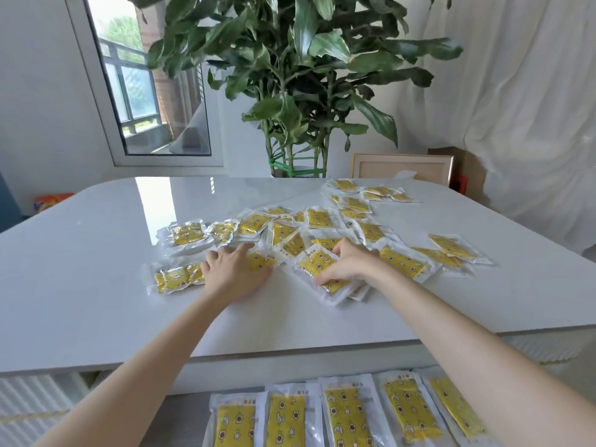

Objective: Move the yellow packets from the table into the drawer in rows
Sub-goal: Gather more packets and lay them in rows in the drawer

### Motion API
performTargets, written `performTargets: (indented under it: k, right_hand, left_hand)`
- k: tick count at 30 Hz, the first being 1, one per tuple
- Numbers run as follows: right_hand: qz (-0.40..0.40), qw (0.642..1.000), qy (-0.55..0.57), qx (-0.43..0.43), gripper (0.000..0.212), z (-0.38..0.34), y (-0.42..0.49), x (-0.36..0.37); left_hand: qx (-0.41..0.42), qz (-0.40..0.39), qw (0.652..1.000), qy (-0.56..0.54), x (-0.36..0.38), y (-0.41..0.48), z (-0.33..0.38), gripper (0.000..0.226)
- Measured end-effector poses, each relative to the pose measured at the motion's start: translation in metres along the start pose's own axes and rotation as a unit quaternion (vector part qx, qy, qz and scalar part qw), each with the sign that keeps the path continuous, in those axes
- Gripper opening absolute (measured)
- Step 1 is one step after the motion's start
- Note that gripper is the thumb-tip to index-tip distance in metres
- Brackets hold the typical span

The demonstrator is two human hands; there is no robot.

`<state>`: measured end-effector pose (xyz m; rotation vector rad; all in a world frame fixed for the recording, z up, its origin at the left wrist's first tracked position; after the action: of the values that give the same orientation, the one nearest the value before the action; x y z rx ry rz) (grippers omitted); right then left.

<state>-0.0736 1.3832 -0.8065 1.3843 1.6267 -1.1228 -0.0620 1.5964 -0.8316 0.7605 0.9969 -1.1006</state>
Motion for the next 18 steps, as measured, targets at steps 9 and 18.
performTargets:
  k: [9,18]
  right_hand:
    - [-0.047,0.998,0.031,-0.005,0.115,-0.009,-0.002,-0.008]
    - [-0.017,0.998,0.053,-0.012,0.120,-0.012,-0.021,-0.005]
  left_hand:
    - [-0.009,-0.084,0.995,-0.051,-0.014,0.008,0.001,0.089]
    - [0.040,-0.044,0.998,-0.027,-0.016,-0.011,-0.003,0.104]
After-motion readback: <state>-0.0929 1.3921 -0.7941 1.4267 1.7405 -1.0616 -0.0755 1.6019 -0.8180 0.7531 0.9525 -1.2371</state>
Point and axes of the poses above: each hand's wrist, its own y-axis towards the middle knuckle, its own x-axis out of the palm, z = x × y, the point moved 4 cm from there along y, towards the middle knuckle, and after that the axes turned 13 degrees about -x, right-handed, at the moved point
